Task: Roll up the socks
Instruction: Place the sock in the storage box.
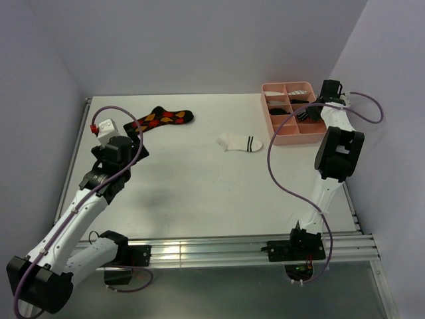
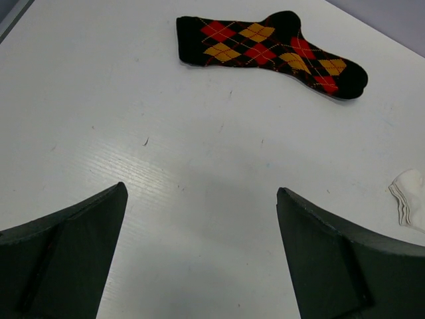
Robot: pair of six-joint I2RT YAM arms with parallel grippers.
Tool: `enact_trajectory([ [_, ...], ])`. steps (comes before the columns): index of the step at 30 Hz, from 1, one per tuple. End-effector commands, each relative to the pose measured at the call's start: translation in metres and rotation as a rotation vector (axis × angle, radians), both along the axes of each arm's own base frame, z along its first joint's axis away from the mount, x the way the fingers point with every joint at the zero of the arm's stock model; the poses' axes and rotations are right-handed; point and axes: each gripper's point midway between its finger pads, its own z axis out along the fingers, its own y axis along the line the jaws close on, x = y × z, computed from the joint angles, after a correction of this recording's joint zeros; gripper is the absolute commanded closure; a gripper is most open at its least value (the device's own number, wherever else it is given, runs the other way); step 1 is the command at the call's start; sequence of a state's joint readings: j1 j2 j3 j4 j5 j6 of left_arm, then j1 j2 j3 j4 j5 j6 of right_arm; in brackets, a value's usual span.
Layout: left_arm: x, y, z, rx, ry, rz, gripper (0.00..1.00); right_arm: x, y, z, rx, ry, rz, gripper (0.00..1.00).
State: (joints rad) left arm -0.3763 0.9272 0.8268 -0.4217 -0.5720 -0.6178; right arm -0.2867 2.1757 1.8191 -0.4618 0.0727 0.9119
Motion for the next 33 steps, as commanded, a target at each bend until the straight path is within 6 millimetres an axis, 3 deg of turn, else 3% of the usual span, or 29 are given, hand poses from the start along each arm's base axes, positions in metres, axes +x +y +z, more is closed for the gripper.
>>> enact_trajectory([
  [1, 0.011, -0.006, 0.026, -0.049, -0.080, -0.002, 0.01, -0.008, -0.025, -0.002, -0.010, -0.002, -0.110, 1.00],
  [15, 0.014, -0.012, 0.017, -0.061, -0.044, -0.016, 0.01, -0.014, -0.027, -0.038, 0.051, 0.058, -0.144, 0.99],
  [18, 0.013, -0.012, 0.014, -0.062, -0.033, -0.013, 0.00, -0.015, -0.026, -0.041, 0.062, 0.052, -0.146, 0.92],
  [28, 0.011, -0.014, 0.009, -0.083, -0.022, -0.017, 0.00, -0.030, -0.021, -0.052, 0.105, 0.123, -0.191, 0.93],
  [30, 0.011, -0.015, 0.008, -0.086, -0.019, -0.018, 0.00, -0.028, -0.020, -0.053, 0.113, 0.109, -0.194, 0.91],
  [33, 0.012, -0.016, 0.008, -0.090, -0.016, -0.022, 0.01, -0.026, -0.020, -0.047, 0.111, 0.070, -0.191, 0.75],
])
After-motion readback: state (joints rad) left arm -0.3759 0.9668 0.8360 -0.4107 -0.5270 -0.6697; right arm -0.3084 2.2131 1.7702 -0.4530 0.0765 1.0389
